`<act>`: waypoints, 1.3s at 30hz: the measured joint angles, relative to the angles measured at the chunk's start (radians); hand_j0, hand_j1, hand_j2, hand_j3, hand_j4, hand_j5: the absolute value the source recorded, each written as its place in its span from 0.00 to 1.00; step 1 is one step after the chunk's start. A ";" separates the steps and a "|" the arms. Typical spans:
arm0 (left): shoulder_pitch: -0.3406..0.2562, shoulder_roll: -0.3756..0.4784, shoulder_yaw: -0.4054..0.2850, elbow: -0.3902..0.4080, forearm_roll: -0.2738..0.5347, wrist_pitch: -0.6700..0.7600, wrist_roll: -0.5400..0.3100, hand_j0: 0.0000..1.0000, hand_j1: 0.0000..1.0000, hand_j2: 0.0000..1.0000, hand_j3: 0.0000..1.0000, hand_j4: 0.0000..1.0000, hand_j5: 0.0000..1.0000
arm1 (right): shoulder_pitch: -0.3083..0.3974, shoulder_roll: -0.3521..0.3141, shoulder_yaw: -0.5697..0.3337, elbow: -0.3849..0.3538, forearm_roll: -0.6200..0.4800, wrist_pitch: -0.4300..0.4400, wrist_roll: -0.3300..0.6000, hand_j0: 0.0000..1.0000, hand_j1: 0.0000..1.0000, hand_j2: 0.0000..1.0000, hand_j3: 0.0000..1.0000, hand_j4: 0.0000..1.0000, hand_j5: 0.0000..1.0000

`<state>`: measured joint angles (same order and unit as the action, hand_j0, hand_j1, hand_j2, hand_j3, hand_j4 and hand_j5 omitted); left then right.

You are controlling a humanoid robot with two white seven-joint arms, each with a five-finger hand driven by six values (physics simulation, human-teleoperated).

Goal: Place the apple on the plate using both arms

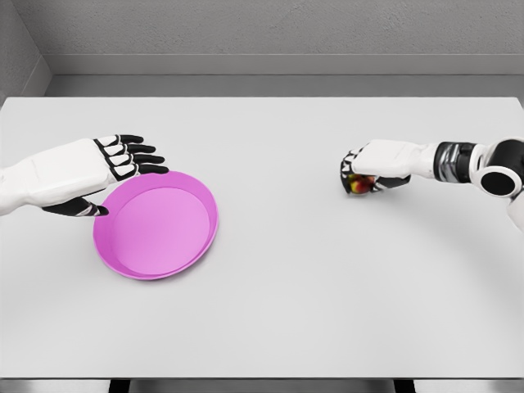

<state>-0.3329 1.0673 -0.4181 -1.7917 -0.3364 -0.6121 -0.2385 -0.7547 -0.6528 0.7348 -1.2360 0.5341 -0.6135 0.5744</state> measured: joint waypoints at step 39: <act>0.000 -0.001 -0.002 0.000 -0.001 0.000 0.000 1.00 1.00 1.00 1.00 1.00 1.00 | 0.080 0.002 0.028 -0.347 0.023 -0.001 0.036 0.29 0.29 0.29 0.29 0.29 0.29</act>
<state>-0.3329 1.0665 -0.4203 -1.7914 -0.3378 -0.6121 -0.2384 -0.6750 -0.6506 0.7625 -1.5831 0.5572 -0.6145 0.6100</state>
